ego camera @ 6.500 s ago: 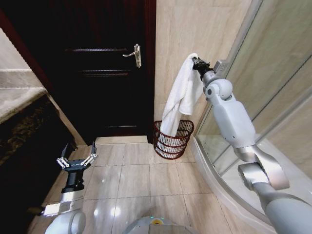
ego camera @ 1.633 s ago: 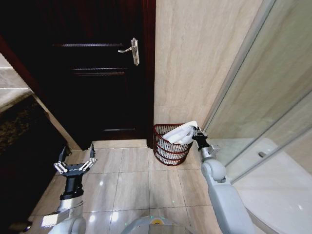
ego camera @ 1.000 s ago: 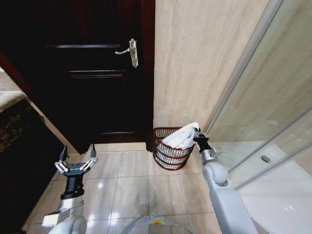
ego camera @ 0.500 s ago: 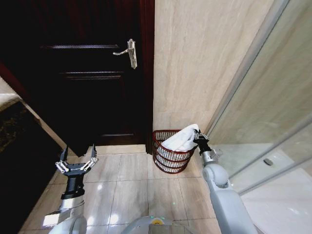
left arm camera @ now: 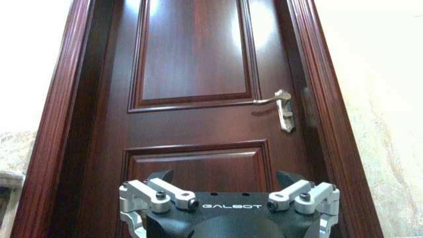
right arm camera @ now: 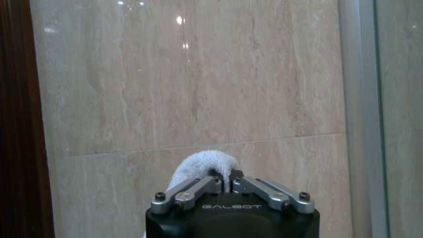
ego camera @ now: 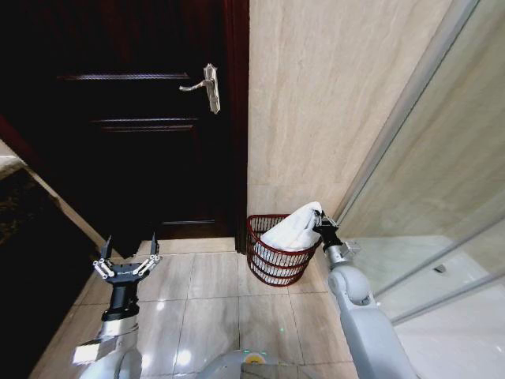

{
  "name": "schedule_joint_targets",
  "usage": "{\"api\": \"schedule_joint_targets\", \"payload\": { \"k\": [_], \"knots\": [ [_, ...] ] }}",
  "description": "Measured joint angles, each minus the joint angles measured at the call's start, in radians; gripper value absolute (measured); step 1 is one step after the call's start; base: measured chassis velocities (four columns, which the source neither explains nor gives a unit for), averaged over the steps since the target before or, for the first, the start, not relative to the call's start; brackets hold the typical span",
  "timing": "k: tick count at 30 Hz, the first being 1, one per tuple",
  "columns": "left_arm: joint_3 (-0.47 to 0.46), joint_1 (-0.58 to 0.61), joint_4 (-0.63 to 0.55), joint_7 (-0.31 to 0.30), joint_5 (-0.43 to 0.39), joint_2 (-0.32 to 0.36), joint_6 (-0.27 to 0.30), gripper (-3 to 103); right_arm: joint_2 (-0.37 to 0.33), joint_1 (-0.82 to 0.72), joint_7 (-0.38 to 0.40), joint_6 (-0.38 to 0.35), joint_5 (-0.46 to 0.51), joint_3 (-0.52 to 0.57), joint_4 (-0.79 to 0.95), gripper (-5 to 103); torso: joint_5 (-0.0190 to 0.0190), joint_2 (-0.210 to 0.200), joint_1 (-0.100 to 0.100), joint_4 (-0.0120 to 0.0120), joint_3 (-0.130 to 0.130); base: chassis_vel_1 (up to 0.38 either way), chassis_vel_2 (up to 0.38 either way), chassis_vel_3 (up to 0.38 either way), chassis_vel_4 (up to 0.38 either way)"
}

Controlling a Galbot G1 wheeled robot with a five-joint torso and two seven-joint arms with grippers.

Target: Discard the used towel into the hamper.

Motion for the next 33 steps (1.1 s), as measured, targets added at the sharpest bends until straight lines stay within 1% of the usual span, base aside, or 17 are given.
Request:
{"api": "schedule_joint_targets", "payload": {
  "k": [20,31,33],
  "knots": [
    [-0.007,0.001,0.010,-0.001,-0.018,0.000,-0.002,100,0.025,-0.013,0.003,-0.001,-0.018,0.000,0.014,3,-0.0001,0.000,0.000,0.0000,0.000,0.000,0.000,0.000,0.000],
    [-0.013,-0.012,0.033,-0.002,-0.043,0.014,0.000,100,0.050,-0.013,0.019,0.001,-0.037,-0.010,0.010,3,-0.0002,0.000,0.000,0.0000,0.000,-0.057,0.060,0.056,-0.055],
    [-0.013,-0.014,0.030,-0.002,-0.047,0.014,0.011,100,0.041,-0.014,0.027,-0.019,-0.031,-0.017,0.026,3,0.0001,0.000,0.000,0.0000,0.000,-0.021,0.016,0.019,-0.030]
  ]
}}
